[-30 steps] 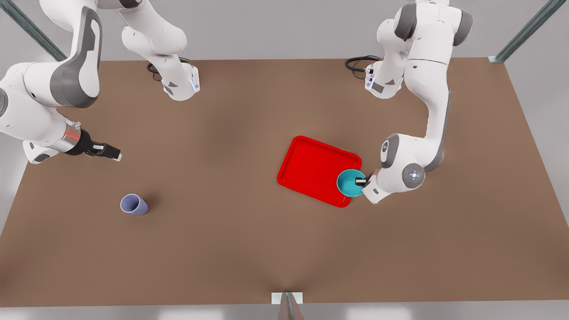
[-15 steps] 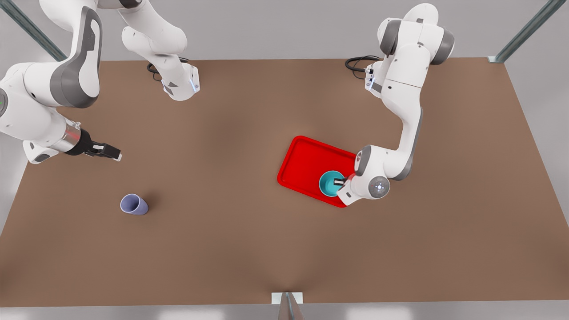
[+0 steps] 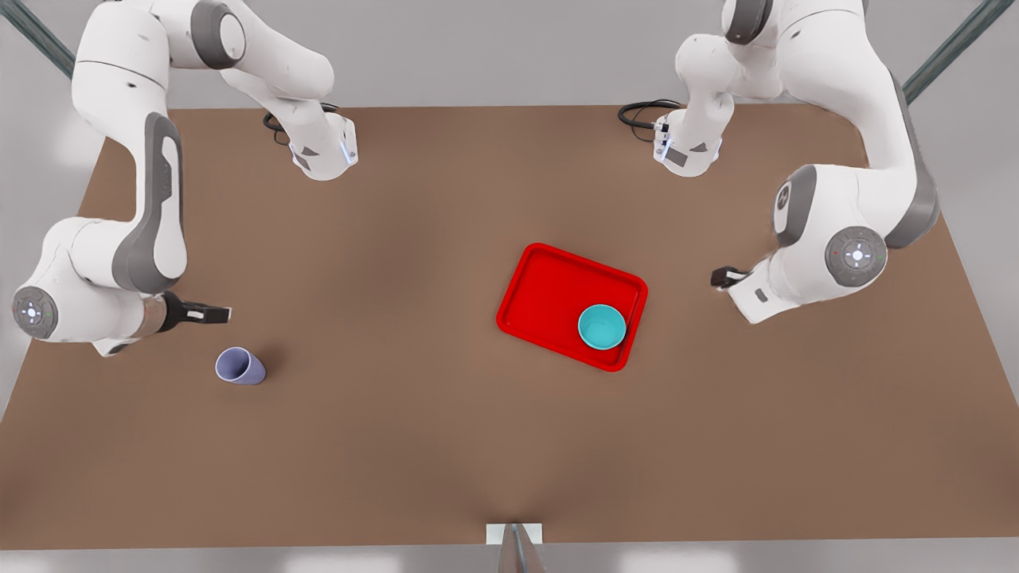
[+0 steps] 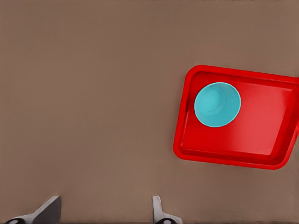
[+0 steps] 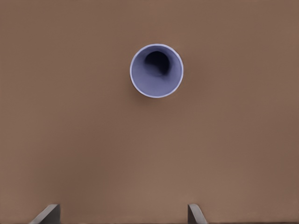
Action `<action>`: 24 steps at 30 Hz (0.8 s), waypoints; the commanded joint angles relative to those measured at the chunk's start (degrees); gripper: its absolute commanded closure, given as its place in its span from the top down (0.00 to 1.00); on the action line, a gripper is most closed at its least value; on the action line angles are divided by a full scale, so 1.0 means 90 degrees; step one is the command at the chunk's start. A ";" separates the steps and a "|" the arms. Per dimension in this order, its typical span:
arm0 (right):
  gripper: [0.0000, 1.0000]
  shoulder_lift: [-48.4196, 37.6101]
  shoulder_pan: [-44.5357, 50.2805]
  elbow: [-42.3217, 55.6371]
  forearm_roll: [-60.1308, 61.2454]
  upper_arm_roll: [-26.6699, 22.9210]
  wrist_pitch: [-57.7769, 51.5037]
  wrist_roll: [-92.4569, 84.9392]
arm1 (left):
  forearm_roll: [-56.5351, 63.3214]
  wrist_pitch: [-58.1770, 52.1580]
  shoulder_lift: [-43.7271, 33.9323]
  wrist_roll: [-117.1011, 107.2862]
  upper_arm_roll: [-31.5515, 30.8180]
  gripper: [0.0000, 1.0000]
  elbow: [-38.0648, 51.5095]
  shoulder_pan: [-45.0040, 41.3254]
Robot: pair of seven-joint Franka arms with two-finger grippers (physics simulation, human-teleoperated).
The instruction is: Place the bowl on the tray with the left arm and the cup on the tray with the right arm
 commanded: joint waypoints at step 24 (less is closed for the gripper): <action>1.00 0.0898 -0.0025 -0.0123 0.0063 0.0034 0.2008 -0.0435 | 0.0540 -0.0831 -0.0884 0.0124 0.0131 1.00 -0.0066 0.0033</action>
